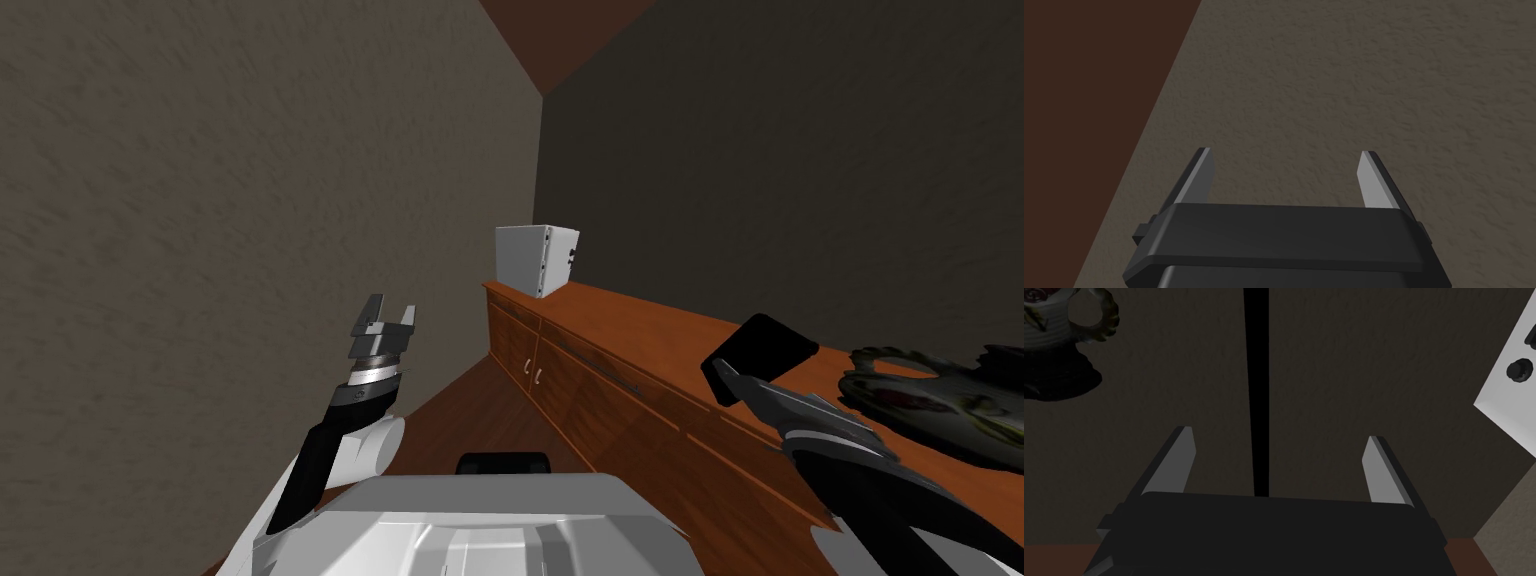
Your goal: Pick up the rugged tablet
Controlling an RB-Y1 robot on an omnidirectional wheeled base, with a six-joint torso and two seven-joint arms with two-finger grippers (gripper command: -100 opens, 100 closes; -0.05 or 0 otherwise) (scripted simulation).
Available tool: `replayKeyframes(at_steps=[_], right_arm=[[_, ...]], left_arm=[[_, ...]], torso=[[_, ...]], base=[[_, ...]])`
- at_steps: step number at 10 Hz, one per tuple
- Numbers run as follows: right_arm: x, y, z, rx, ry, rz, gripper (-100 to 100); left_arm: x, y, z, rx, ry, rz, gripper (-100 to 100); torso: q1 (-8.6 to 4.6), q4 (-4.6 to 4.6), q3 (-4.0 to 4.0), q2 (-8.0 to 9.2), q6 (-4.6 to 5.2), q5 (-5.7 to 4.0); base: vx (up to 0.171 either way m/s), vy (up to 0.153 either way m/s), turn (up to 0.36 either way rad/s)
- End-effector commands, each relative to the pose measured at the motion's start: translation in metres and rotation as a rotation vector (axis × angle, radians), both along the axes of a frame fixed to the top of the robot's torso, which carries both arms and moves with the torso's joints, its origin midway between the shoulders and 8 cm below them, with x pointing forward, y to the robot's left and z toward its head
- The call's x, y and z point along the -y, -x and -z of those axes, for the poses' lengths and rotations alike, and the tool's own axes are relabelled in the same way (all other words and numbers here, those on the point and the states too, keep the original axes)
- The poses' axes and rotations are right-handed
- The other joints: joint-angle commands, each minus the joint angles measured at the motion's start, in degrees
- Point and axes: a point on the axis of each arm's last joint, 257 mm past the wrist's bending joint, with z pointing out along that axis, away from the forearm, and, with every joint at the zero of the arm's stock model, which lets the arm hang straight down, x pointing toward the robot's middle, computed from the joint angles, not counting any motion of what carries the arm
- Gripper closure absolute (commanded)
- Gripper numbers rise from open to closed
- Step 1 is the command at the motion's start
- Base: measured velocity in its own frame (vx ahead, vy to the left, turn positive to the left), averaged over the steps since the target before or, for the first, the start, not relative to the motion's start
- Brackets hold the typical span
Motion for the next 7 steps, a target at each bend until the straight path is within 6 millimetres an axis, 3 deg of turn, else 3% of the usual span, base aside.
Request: replayKeyframes(at_steps=[1, 2, 5, 6, 7], right_arm=[[0.013, 0.003, 0.012, -0.020, -0.007, 0.016, -100], [0.010, -0.016, 0.000, 0.019, 0.002, -0.041, -100], [0.036, -0.005, 0.020, -0.026, -0.009, 0.001, -100], [0.033, -0.026, 0.007, 0.012, 0.000, -0.060, -100], [0.042, -0.024, 0.012, -0.007, 0.002, -0.051, -100]], left_arm=[[0.000, 0.000, 0.000, 0.000, 0.000, 0.000, 0], [0.000, 0.000, 0.000, 0.000, 0.000, 0.000, 0], [0.000, 0.000, 0.000, 0.000, 0.000, 0.000, 0], [0.000, 0.000, 0.000, 0.000, 0.000, 0.000, 0], [0.000, 0.000, 0.000, 0.000, 0.000, 0.000, 0]], torso=[[0.00, 0.00, 0.00, 0.00, 0.00, 0.00], [-0.13, 0.01, 0.02, 0.03, 0.00, -0.03], [-0.16, 0.01, 0.02, 0.04, 0.00, -0.03], [-0.30, 0.01, 0.03, 0.06, 0.00, -0.07], [-0.15, 0.00, -0.01, -0.02, 0.00, -0.04]], base=[[0.008, 0.052, 0.014], [0.020, 0.081, -0.093], [0.011, 0.047, -0.019], [0.027, 0.065, -0.083], [0.016, 0.095, -0.066]])
